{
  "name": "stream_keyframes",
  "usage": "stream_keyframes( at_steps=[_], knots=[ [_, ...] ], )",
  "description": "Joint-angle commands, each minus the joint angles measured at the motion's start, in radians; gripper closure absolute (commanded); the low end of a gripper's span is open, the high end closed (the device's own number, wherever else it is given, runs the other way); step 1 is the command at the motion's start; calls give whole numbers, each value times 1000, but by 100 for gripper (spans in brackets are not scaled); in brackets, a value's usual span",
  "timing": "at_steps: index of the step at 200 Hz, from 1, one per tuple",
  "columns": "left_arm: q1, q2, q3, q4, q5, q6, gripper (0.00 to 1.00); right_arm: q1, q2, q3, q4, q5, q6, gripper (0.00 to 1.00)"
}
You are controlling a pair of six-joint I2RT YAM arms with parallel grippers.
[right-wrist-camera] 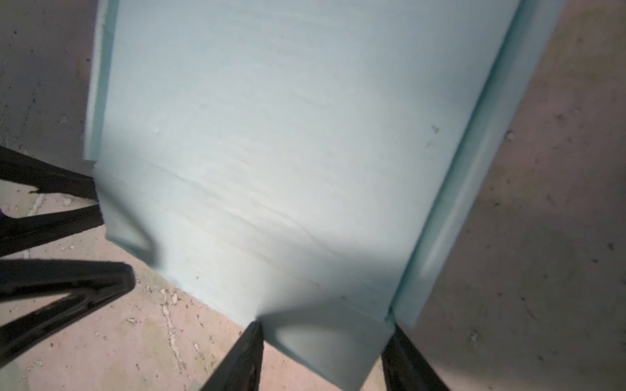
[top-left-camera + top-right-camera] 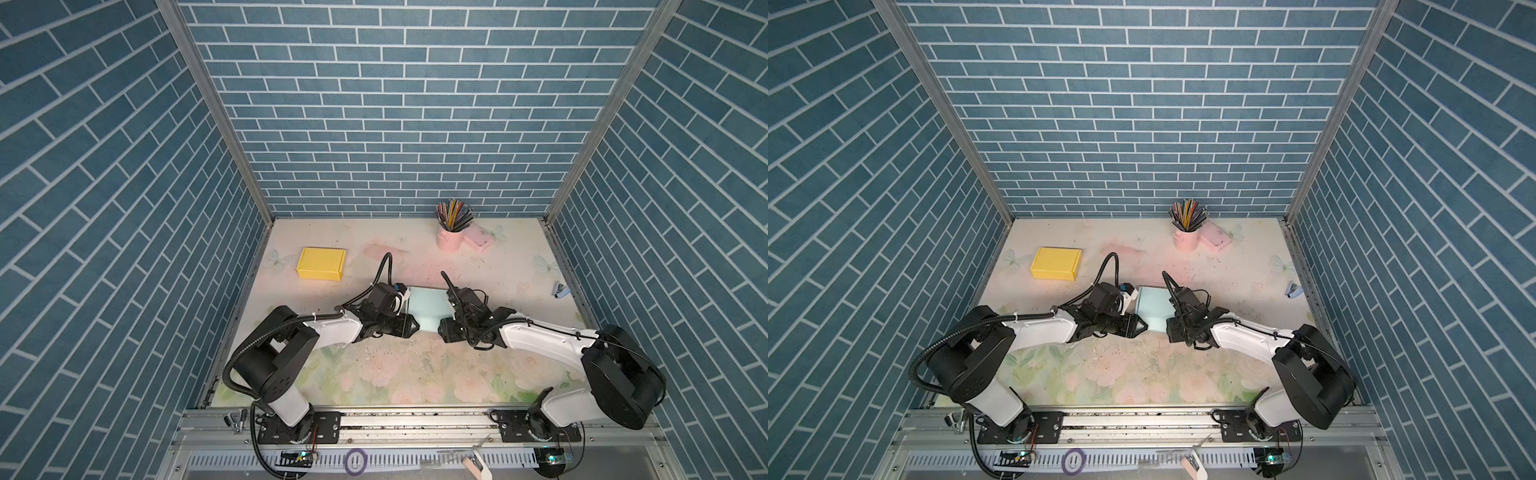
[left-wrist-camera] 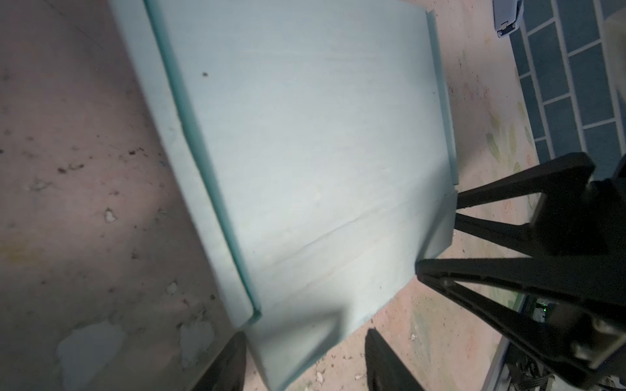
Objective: Fold the paper box
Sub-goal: 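Raise the left gripper away while the right gripper presses the near flap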
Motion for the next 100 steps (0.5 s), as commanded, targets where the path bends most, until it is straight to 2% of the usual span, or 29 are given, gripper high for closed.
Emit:
stream_keyframes(
  at_steps=[1,43,66,100],
  knots=[
    [-3,7,24,9,15,8,44,-5,18,-1,16,24,-17,46],
    [9,-59,12,-58,-1,40,39,-8,18,5,13,29,-24,47],
    [47,-94,-2,-91,17,57,31,-10,21,6,13,31,-30,47],
    [117,-120,40,-156,20,110,29,-18,29,11,11,34,-39,48]
  ],
)
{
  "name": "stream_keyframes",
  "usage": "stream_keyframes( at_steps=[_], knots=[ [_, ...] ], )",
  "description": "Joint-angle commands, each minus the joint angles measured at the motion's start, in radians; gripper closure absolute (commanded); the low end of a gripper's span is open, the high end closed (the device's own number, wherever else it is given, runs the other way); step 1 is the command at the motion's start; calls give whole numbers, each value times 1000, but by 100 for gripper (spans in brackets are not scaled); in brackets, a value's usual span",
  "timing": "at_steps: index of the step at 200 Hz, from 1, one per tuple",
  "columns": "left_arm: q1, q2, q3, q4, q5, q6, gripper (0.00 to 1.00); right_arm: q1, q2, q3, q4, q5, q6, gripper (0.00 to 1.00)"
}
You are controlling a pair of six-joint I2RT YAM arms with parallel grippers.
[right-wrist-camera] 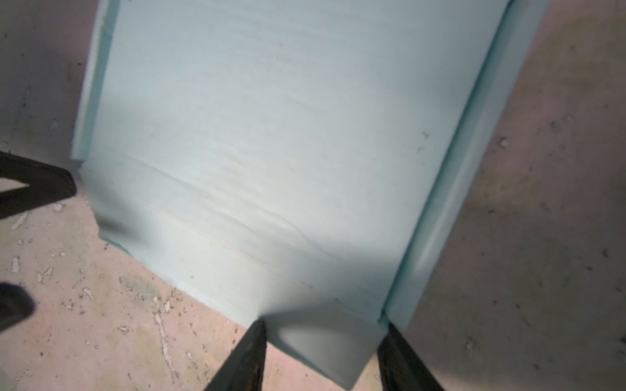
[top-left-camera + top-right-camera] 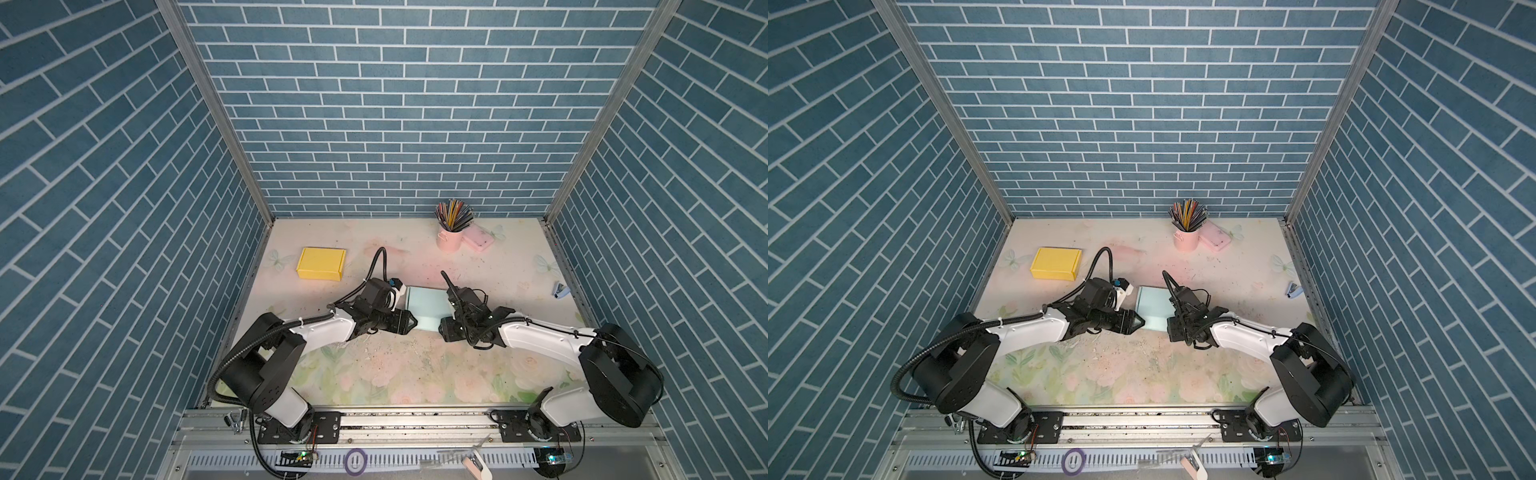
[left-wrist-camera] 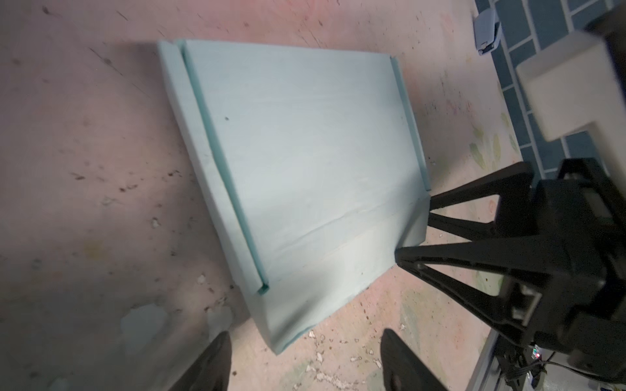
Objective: Fold the paper box
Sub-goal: 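Raise the left gripper away while the right gripper presses the near flap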
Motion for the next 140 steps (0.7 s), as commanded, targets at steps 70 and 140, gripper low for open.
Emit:
stream_keyframes(
  at_steps=[70,140],
  knots=[
    [59,192,328,-132,-19,173,26,-14,22,24,-13,28,-35,49],
    [69,478,613,-191,-30,257,24,-26,49,48,-14,24,-50,49]
  ],
)
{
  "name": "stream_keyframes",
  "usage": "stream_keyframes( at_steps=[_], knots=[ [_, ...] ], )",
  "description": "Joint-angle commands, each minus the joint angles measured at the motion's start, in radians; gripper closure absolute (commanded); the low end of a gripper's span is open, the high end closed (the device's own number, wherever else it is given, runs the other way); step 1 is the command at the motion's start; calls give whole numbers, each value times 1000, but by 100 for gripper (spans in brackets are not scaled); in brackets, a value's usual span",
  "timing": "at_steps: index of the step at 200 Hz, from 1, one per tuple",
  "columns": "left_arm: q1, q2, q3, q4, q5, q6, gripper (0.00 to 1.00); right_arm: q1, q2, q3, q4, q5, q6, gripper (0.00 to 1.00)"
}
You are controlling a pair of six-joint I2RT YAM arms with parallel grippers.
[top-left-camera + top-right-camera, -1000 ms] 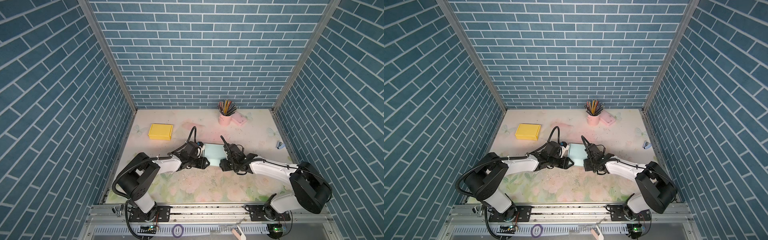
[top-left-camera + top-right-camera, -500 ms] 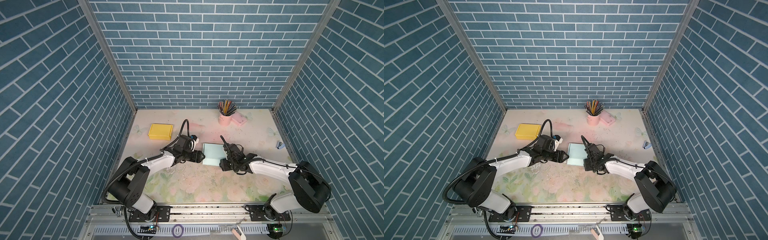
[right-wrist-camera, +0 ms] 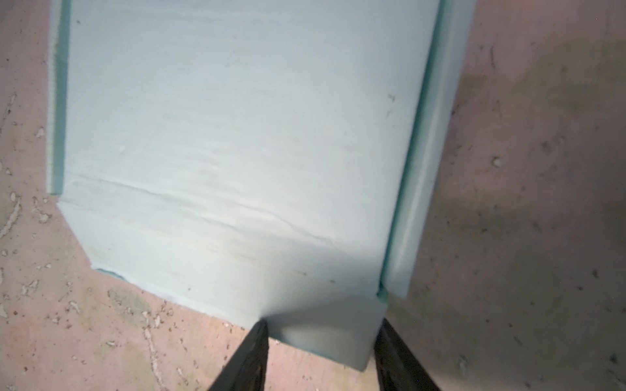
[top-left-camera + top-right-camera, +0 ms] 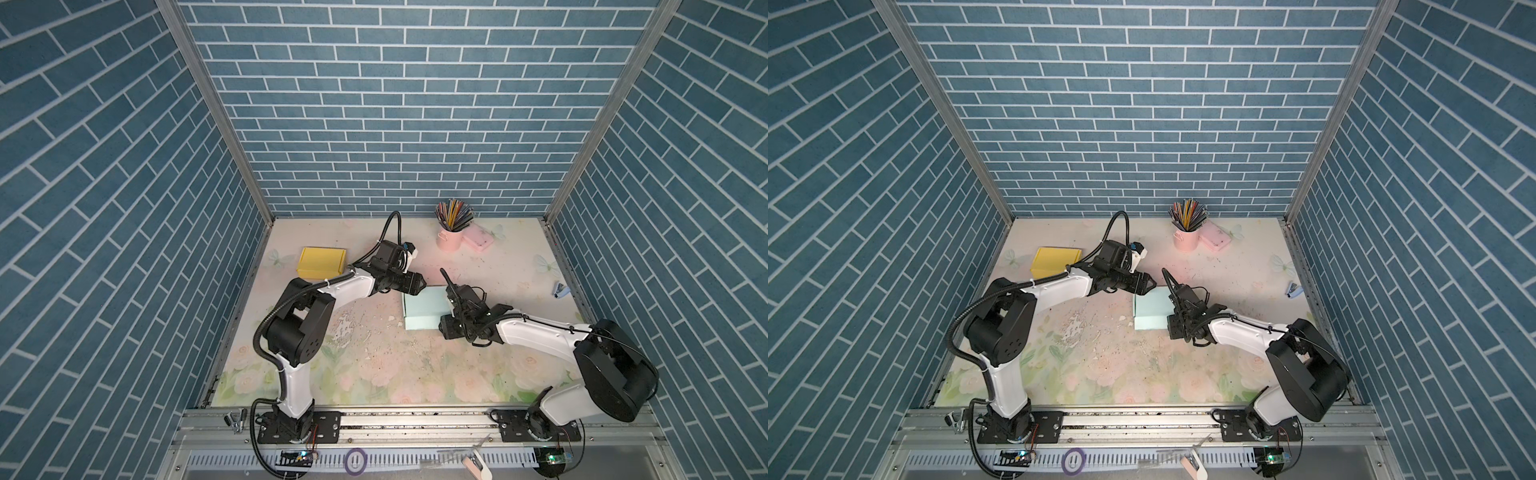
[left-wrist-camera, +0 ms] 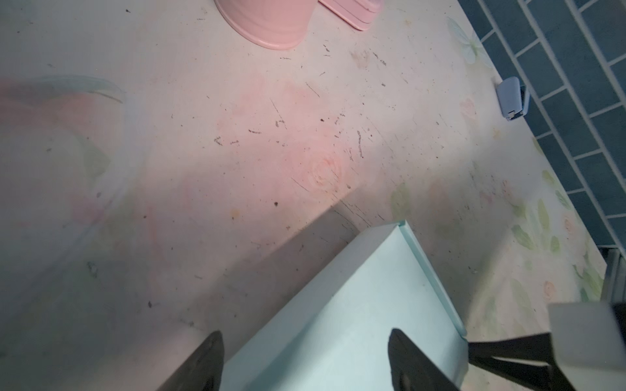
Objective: Fold the paper box
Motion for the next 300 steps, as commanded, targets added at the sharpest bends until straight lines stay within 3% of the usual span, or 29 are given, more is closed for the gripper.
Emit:
stream_keyframes(
  at_steps=[1,77,177,235,300],
  knots=[
    [6,60,50,-44,6,46,24,-9,16,18,-14,18,-29,49],
    [-8,148,90,-78,102,87,29,-20,86,59,10,29,-63,49],
    [-24,127,25,-53,201,59,39,-39,179,146,18,104,-91,51],
    [-25,91,-59,-7,221,29,40,36,38,55,85,9,-54,51],
    [-4,27,-225,81,184,-9,40,11,-178,-211,137,12,82,51]
  ],
)
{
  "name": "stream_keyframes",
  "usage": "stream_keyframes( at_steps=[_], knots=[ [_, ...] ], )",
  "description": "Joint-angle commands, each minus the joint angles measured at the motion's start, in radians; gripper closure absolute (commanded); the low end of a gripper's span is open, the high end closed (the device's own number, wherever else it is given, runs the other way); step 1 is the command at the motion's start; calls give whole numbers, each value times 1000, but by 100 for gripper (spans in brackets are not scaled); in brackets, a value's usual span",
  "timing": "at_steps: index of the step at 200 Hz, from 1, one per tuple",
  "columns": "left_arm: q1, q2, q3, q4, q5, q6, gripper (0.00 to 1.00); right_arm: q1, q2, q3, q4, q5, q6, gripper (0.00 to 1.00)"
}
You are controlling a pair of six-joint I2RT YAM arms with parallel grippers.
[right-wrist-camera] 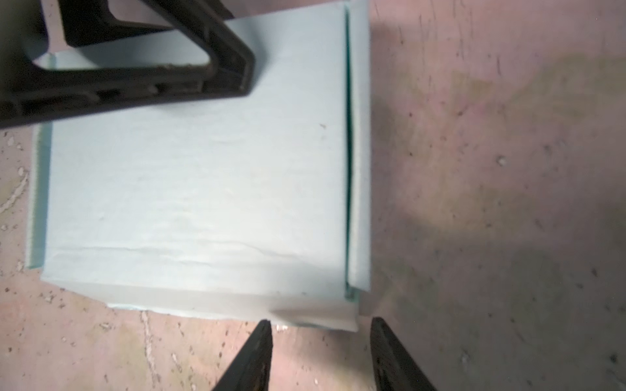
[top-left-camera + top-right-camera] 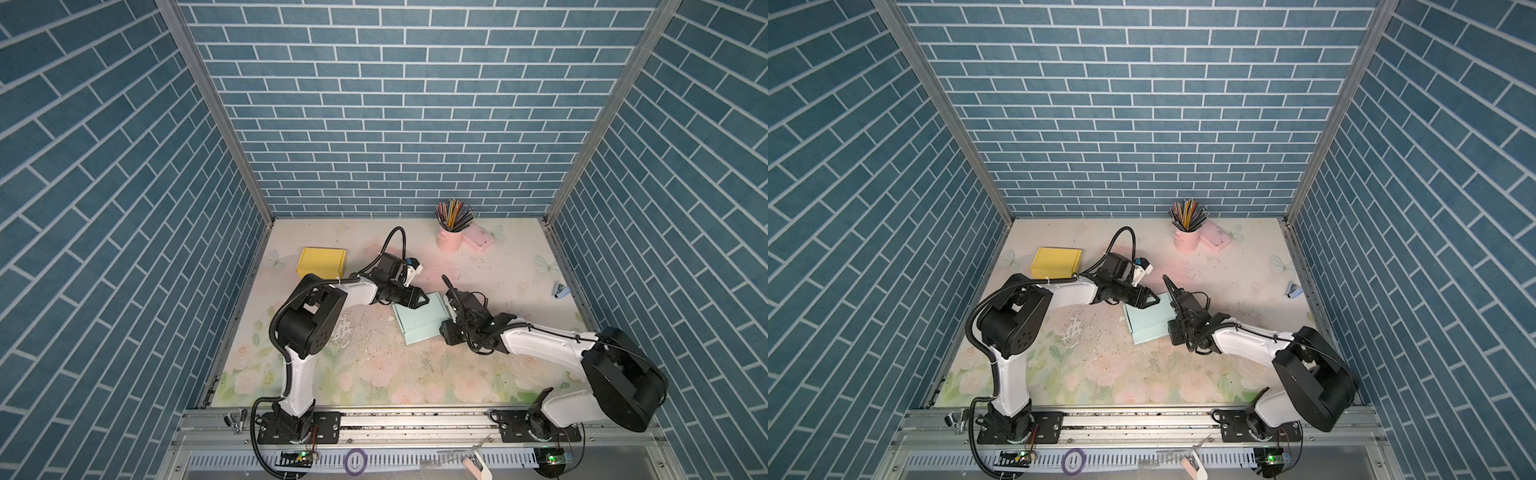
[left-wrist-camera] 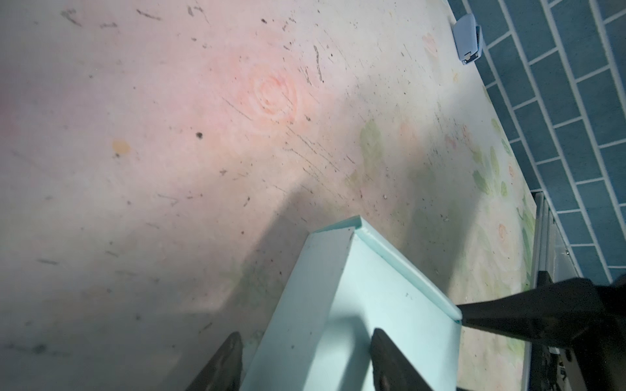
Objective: Fold the paper box
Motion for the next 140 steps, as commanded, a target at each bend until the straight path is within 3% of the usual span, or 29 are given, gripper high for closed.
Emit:
stream_keyframes(
  at_steps=[1,30,57,90,140],
  knots=[
    [1,6,-57,-59,-37,-2,40,-17,-69,-66,32,-13,94,51],
    [1,-9,-77,-56,-33,-16,39,-40,-219,-128,3,-7,141,55],
    [-1,-28,-97,-37,-17,-39,40,-47,-302,-128,-24,-34,131,80],
    [-13,-39,-114,-18,-6,-61,40,-45,-226,-102,21,-95,124,95],
    [-29,-53,-160,47,12,-114,40,-40,-77,-67,130,-161,130,100]
  ],
)
